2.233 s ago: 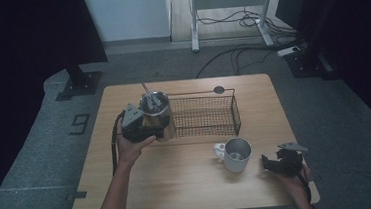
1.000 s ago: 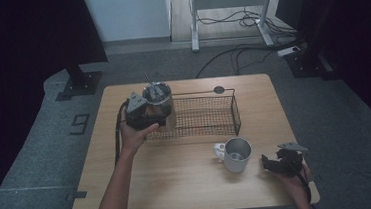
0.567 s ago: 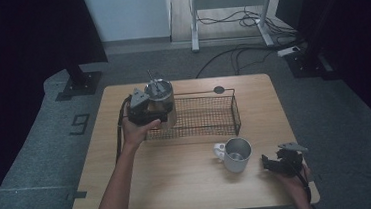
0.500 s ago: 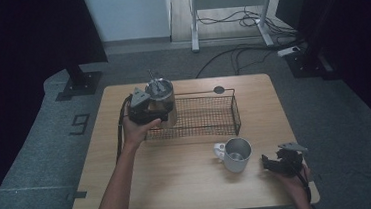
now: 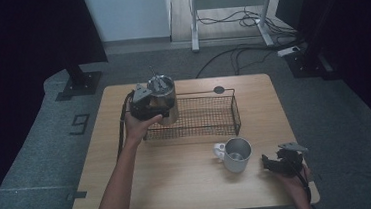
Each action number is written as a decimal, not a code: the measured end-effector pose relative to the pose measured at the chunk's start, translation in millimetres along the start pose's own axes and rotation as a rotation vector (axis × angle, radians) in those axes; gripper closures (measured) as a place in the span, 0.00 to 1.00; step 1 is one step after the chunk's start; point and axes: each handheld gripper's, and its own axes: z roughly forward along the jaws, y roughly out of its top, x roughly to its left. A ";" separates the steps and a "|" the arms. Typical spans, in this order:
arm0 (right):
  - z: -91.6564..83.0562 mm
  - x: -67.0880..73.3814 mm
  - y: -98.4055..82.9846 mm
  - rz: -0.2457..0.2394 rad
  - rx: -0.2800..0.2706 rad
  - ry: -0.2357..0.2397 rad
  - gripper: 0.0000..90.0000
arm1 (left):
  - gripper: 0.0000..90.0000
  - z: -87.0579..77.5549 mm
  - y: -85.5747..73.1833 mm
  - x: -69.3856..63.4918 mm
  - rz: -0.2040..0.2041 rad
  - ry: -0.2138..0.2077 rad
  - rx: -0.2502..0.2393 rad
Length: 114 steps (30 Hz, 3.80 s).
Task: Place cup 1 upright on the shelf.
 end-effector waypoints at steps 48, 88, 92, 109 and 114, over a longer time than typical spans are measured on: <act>-0.3 -1.2 -0.1 0.009 -0.004 -0.008 0.14 | 0.05 41.7 -12.6 18.9 -0.032 0.031 0.069; -0.3 -1.1 -0.1 0.009 -0.004 -0.009 0.14 | 0.05 52.2 -50.6 21.5 -0.065 0.039 0.133; -0.3 -1.1 -0.1 0.009 -0.004 -0.009 0.15 | 0.05 53.7 -52.8 20.9 -0.065 0.041 0.141; -0.3 -1.2 -0.1 0.010 -0.004 -0.009 0.15 | 0.05 58.9 -63.3 16.5 -0.068 0.046 0.162; -0.3 -1.2 -0.1 0.010 -0.004 -0.009 0.15 | 0.05 54.0 -68.2 17.8 -0.081 0.044 0.153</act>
